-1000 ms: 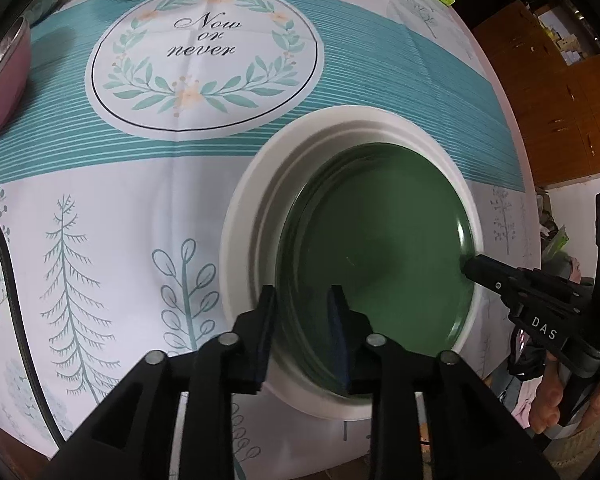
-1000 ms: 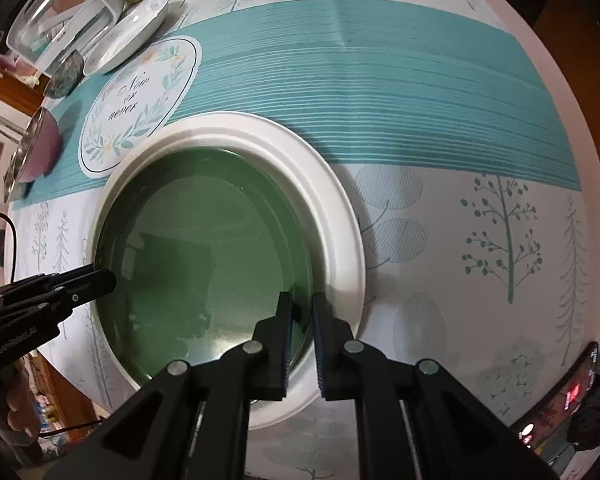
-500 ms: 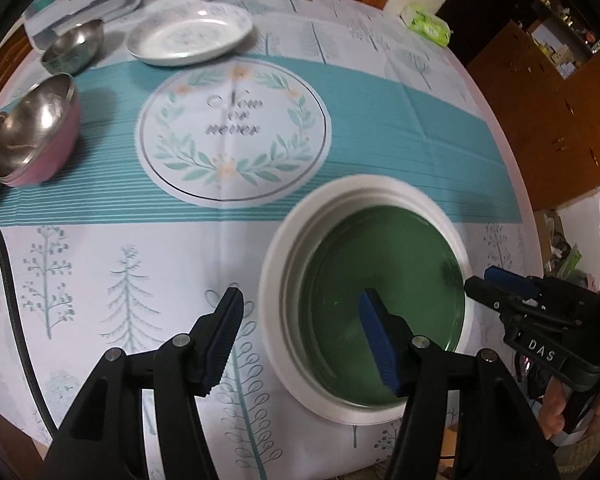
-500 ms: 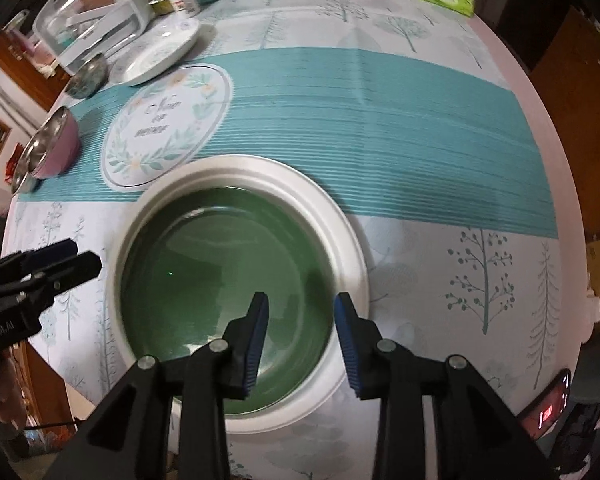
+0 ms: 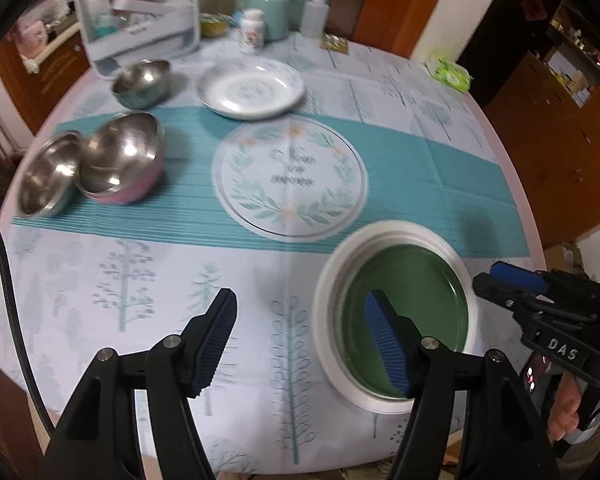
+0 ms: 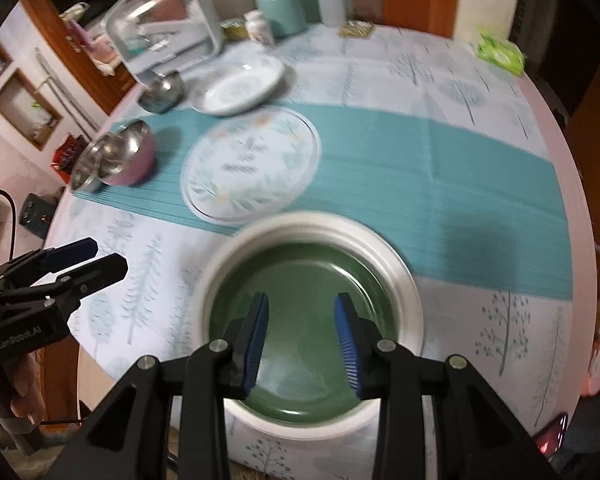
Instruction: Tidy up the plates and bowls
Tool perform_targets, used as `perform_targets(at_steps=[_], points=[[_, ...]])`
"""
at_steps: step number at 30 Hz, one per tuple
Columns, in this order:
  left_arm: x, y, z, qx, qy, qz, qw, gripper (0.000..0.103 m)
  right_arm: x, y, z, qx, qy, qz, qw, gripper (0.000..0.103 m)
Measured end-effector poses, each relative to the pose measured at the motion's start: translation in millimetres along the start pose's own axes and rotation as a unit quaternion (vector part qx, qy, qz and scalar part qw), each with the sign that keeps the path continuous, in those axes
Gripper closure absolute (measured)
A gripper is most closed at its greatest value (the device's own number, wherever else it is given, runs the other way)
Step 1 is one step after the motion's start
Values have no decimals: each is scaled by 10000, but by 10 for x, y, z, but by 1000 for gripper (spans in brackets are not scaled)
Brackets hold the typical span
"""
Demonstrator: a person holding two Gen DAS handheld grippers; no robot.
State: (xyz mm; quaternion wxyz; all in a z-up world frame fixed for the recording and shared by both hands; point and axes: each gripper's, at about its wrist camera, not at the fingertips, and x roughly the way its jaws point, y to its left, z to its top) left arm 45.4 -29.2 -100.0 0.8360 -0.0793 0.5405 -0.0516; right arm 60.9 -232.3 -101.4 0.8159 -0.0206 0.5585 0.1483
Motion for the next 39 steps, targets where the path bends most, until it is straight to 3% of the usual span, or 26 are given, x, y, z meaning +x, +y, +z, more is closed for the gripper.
perform_targets(at_steps=[8, 15, 20, 25, 29, 39], points=[[-486, 378, 161, -375, -446, 208, 9981, 32, -219, 186, 222, -192, -315, 220, 9991, 68], [-798, 674, 564, -214, -828, 296, 9959, 29, -354, 327, 500, -185, -453, 75, 9988, 68], [-864, 875, 969, -127, -854, 219, 9960, 22, -390, 424, 811, -50, -532, 2, 9986, 68], [-752, 1045, 1406, -22, -674, -59, 9977, 22, -436, 549, 1200, 85, -737, -175, 9971, 68], [-582, 1155, 1791, 97, -695, -21, 9975, 22, -405, 569, 1563, 278, -863, -328, 9953, 68], [377, 1372, 2697, 175, -264, -138, 9994, 22, 177, 427, 2340, 930, -673, -566, 9918, 68]])
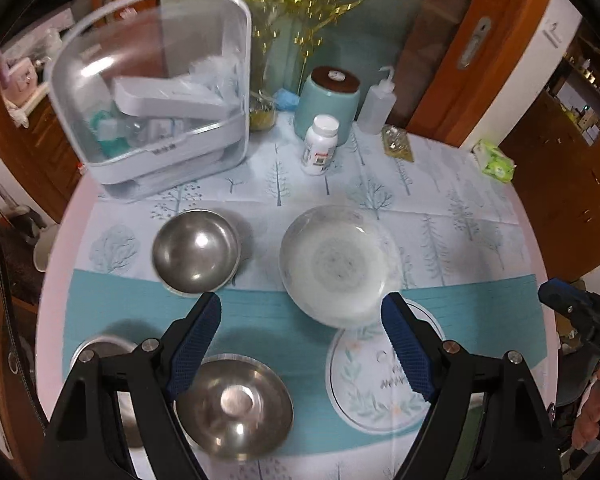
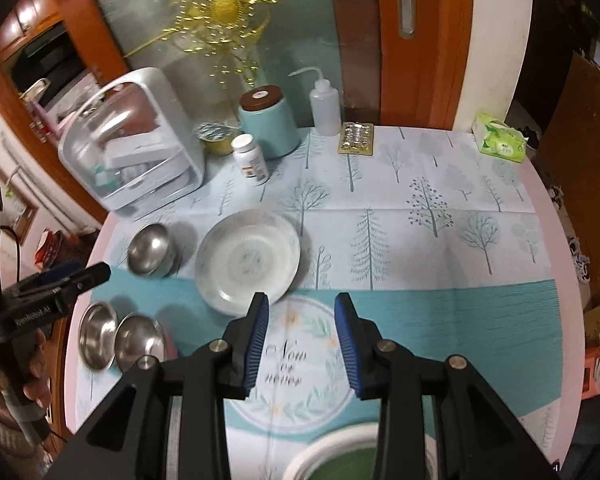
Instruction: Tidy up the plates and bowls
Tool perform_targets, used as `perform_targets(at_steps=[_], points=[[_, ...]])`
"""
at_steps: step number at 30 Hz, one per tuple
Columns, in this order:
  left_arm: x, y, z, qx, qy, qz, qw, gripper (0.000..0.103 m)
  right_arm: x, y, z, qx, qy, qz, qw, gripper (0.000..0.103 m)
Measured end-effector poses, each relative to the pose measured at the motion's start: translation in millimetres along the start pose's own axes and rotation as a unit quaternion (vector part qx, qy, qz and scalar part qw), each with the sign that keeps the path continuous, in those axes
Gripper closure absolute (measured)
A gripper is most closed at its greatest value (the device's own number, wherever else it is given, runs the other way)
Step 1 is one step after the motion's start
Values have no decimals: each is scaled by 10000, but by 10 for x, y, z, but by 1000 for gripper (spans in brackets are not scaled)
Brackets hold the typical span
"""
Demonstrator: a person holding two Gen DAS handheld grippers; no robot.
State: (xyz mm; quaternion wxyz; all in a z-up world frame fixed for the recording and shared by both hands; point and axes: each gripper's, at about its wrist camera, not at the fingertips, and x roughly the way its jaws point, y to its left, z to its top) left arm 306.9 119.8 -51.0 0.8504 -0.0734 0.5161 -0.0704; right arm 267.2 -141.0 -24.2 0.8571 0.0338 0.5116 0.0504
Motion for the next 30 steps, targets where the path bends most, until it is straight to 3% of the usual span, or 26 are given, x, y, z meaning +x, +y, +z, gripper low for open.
perform_targets(at_steps=[8, 16, 22, 30], points=[[943, 173, 198, -88, 691, -205, 9974, 25, 873, -32, 245, 315, 526, 143, 9980, 68], [1621, 263, 198, -301, 1161, -361, 9921, 37, 1649, -81, 263, 592, 1108, 245, 9918, 68], [1884, 218, 177, -285, 1327, -459, 9897, 47, 1976, -142, 248, 734, 1372, 334, 9873, 68], [2020, 208, 186, -352, 1413, -503, 9881, 51, 2183, -97, 282, 632, 1488, 491, 9856, 69]])
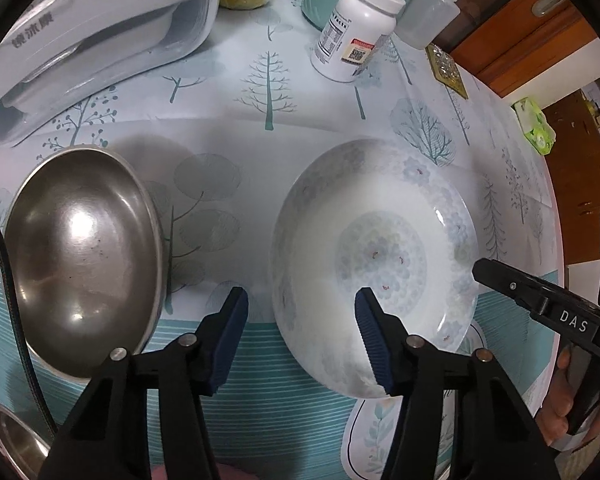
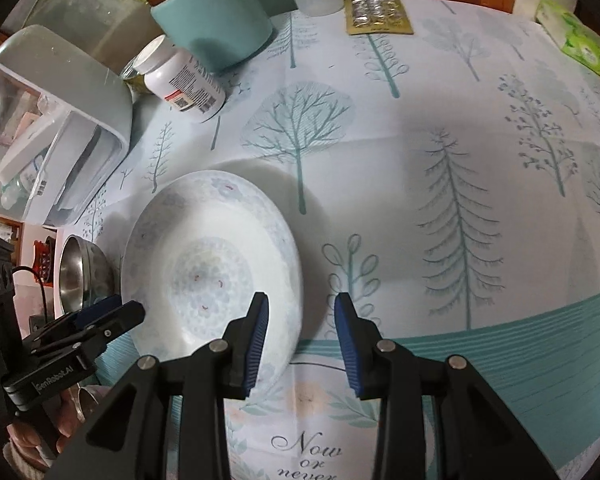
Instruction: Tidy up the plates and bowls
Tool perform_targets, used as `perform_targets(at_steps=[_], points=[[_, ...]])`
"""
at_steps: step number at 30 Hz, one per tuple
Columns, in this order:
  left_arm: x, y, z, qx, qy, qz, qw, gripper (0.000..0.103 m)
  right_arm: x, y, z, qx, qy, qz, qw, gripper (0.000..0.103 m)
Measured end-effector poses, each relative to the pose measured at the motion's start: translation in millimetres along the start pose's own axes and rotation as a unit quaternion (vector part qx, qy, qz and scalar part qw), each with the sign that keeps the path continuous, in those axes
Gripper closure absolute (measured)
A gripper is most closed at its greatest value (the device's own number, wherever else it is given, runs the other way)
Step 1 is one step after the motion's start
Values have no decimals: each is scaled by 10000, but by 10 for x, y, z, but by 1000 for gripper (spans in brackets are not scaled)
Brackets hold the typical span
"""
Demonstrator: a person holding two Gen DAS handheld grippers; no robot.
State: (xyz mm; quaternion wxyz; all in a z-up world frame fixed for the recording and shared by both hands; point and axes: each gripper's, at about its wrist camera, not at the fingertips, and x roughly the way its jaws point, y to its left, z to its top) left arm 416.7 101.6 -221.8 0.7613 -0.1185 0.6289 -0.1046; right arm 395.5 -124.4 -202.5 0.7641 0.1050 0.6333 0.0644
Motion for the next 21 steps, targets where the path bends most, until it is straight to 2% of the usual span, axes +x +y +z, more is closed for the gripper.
perform_targets(at_steps=[2, 6, 13, 21], points=[[39, -7, 6, -20, 30, 0, 10000, 55, 35, 19, 21, -37, 29, 16, 10000, 70], [72, 9, 16, -71, 36, -45, 10000, 62, 104, 32, 39, -74, 130, 74, 9999, 83], [125, 52, 22, -149, 87, -48, 9998, 77, 144, 7, 46, -67, 153, 67, 9998, 95], [166, 104, 42, -171, 142, 20, 9998, 88, 148, -33, 57, -12, 138, 118, 9998, 97]])
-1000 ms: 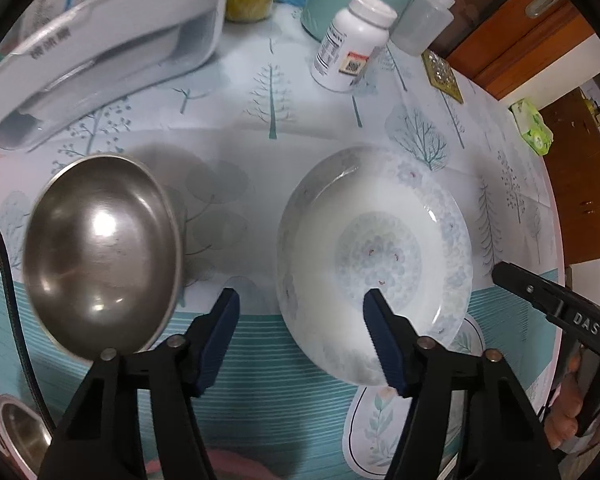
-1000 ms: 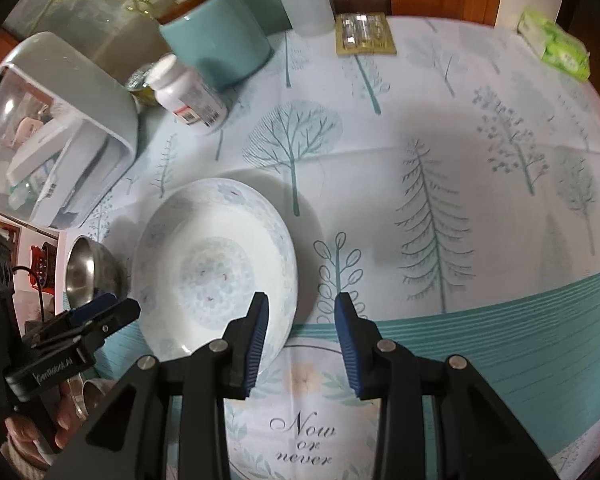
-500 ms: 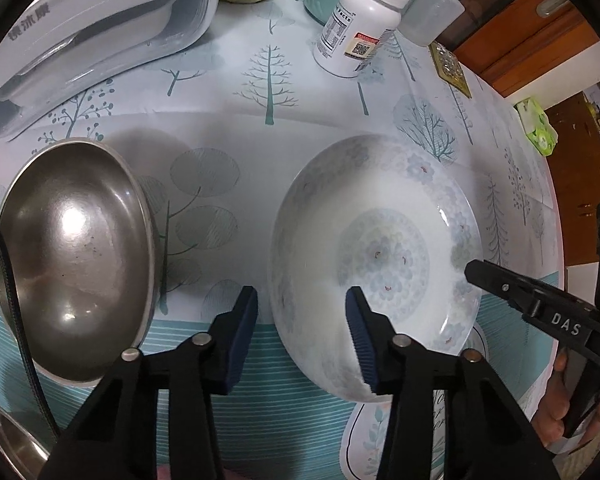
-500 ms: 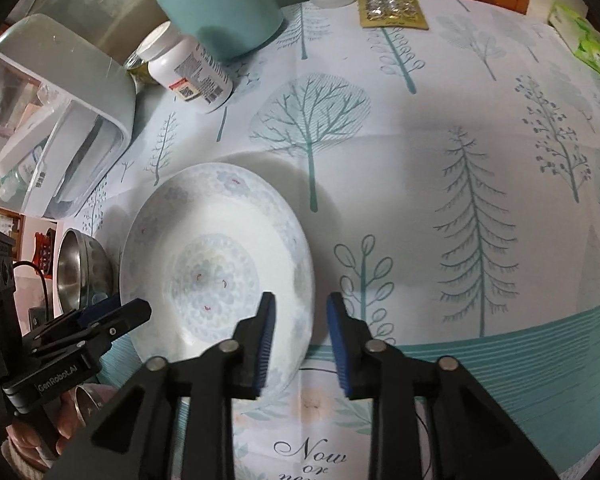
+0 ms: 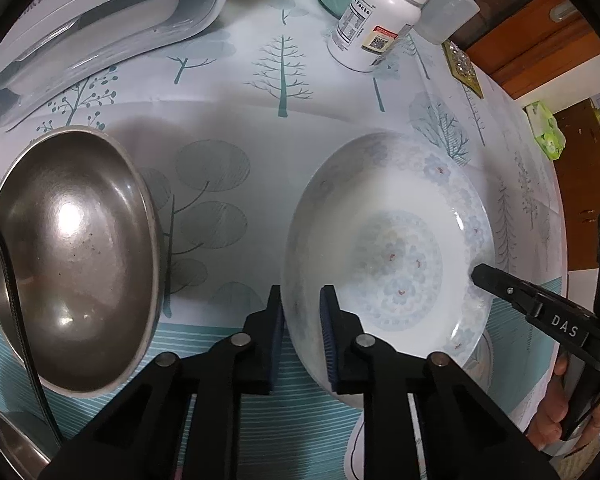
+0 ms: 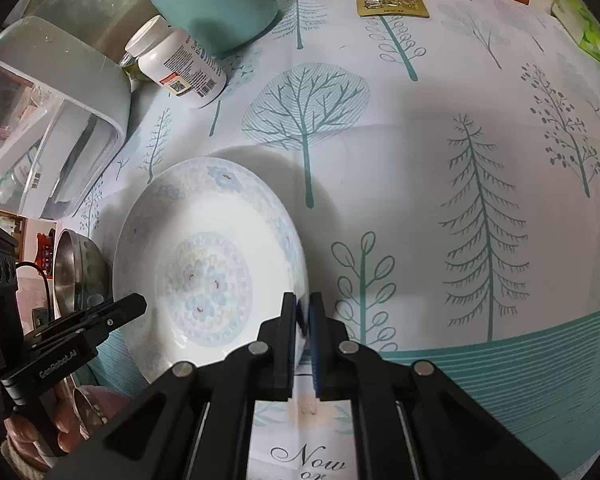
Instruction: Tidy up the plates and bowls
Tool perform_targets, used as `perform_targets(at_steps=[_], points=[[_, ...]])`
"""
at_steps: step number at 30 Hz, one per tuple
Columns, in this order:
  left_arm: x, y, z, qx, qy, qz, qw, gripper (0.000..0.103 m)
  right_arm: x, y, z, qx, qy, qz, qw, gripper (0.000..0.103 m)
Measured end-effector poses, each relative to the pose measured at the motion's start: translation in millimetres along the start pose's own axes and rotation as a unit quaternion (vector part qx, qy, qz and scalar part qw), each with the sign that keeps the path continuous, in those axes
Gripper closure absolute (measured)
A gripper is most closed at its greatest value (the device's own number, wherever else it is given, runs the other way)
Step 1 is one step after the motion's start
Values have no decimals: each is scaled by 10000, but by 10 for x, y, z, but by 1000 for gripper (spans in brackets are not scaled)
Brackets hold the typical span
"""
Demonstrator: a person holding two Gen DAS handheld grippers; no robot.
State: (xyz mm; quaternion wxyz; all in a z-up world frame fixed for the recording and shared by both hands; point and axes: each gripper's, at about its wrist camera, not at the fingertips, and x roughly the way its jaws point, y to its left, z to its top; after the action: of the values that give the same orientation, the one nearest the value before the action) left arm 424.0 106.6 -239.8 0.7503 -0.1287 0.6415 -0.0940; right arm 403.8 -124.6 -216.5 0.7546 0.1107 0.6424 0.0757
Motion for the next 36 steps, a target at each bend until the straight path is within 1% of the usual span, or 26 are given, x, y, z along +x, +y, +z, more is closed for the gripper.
perform_targets(at_steps=[2, 7, 11, 15, 21, 27, 32, 36], points=[[31, 2, 0, 11, 31, 88, 10000, 89, 7, -10, 7, 30, -4, 35, 10000, 97], [41, -37, 4, 109, -63, 131, 9998, 90, 21, -22, 11, 65, -24, 73, 9999, 97], [19, -20, -17, 121, -10, 14, 9999, 94, 10, -15, -8, -1, -23, -29, 10000, 97], [-33, -69, -104, 315, -7, 0, 9995, 94, -48, -65, -76, 23, -10, -1, 10000, 97], [-186, -254, -293, 467, 57, -146, 9988, 94, -285, -177, -256, 16, -171, 16, 9999, 97], [-493, -497, -644, 767, 46, -302, 9966, 94, -661, -371, -580, 47, -390, 112, 9992, 97], [-707, -744, -1006, 1006, 67, -444, 9939, 94, -980, -564, -982, 93, -511, 161, 9985, 97], [-822, -1031, -1412, 1160, 79, -533, 9918, 94, -1239, -709, -1362, 38, -590, 120, 9982, 97]])
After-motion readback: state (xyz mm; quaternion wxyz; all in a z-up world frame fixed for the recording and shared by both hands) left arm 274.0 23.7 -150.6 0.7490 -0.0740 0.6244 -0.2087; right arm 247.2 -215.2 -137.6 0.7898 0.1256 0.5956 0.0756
